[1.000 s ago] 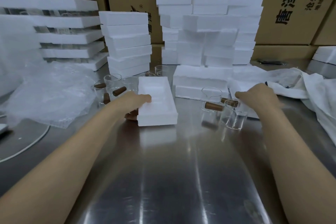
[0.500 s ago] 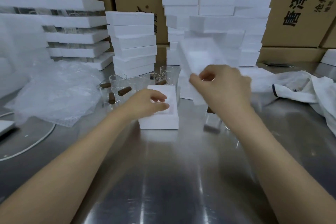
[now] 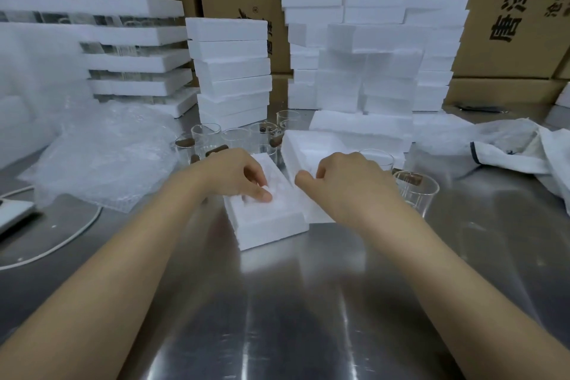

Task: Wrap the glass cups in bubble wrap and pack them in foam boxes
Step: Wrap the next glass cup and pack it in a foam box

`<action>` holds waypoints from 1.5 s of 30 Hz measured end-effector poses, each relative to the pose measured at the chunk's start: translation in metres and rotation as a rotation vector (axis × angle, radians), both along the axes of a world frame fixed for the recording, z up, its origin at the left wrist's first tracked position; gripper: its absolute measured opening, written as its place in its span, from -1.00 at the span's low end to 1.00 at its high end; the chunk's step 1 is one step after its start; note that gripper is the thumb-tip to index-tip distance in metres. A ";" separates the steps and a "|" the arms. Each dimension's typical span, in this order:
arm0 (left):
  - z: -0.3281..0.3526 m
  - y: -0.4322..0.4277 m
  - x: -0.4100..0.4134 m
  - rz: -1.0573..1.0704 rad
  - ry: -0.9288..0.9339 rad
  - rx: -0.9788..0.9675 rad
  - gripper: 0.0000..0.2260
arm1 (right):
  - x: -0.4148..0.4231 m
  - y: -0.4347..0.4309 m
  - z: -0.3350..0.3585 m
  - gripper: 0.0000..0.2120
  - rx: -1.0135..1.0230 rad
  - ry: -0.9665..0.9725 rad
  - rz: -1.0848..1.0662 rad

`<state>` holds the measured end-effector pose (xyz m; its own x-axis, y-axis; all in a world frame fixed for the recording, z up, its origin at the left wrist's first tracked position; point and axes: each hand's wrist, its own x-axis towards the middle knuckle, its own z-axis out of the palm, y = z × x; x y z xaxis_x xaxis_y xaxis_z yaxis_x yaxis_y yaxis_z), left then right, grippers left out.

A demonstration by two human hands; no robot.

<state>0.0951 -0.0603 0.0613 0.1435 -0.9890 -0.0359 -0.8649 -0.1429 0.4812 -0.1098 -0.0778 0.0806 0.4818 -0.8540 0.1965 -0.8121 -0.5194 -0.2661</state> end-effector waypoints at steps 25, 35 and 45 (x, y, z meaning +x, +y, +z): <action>-0.015 -0.006 -0.011 0.174 -0.099 -0.649 -0.65 | -0.021 -0.060 -0.008 -0.76 -0.283 0.007 -0.237; -0.022 -0.005 -0.053 -0.019 -0.211 -0.018 -0.14 | -0.026 -0.076 -0.023 -0.86 -0.026 0.018 -0.332; -0.023 -0.003 -0.054 0.054 -0.135 -0.258 -0.08 | -0.021 -0.071 -0.015 -0.71 -0.571 -0.223 -0.251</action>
<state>0.0410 -0.0634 0.0381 0.1825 -0.9537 0.2390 -0.9179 -0.0782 0.3891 -0.1305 -0.1492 0.0655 0.1776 -0.6671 0.7235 -0.8841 -0.4311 -0.1805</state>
